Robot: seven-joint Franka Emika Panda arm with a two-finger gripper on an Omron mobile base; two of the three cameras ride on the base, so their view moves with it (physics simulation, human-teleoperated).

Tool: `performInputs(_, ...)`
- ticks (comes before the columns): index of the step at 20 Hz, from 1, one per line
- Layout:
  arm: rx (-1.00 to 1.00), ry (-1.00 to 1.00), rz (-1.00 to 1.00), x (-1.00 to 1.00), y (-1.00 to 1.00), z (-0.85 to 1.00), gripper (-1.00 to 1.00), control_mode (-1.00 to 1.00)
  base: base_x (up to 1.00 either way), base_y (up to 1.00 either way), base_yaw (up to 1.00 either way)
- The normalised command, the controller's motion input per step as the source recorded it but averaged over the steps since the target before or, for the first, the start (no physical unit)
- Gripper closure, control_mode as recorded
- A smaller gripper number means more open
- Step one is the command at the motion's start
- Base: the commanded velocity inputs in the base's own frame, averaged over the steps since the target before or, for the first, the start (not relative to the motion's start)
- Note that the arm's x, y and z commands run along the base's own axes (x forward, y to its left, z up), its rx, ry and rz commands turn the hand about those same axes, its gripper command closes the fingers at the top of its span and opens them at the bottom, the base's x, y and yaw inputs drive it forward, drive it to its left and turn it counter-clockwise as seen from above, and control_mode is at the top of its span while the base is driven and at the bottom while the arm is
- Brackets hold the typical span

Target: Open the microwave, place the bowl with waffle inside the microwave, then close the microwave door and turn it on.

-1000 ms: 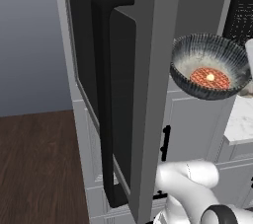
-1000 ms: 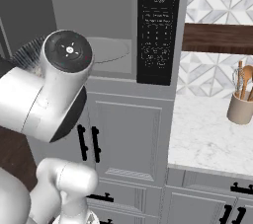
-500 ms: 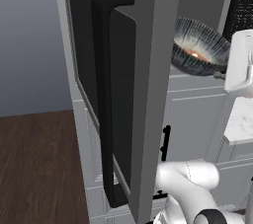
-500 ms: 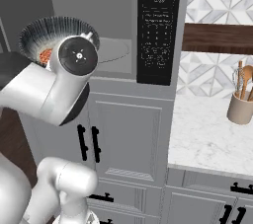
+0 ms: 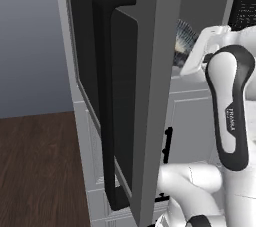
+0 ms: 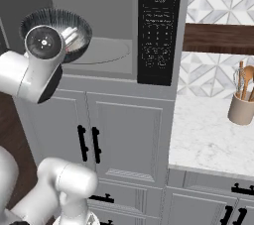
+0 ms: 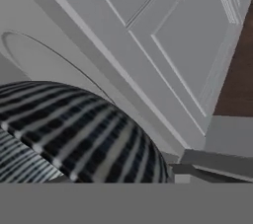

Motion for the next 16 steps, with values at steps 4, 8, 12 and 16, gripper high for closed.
performInputs(4, 0.0, 0.3, 0.0, 1.0, 0.0, 0.0, 1.0, -1.0, 0.0, 0.0, 0.0)
performInputs(8, 0.0, 0.21, -0.01, 1.0, 0.13, -0.06, 1.0, -1.0, 0.0, 0.0, 0.0)
performInputs(12, -0.01, 0.13, -0.07, 1.0, 0.18, -0.25, 1.0, -1.0, 0.0, 0.0, 0.0)
performInputs(16, -0.01, 0.09, -0.06, 1.0, 0.1, -0.37, 1.0, -1.0, 0.0, 0.0, 0.0)
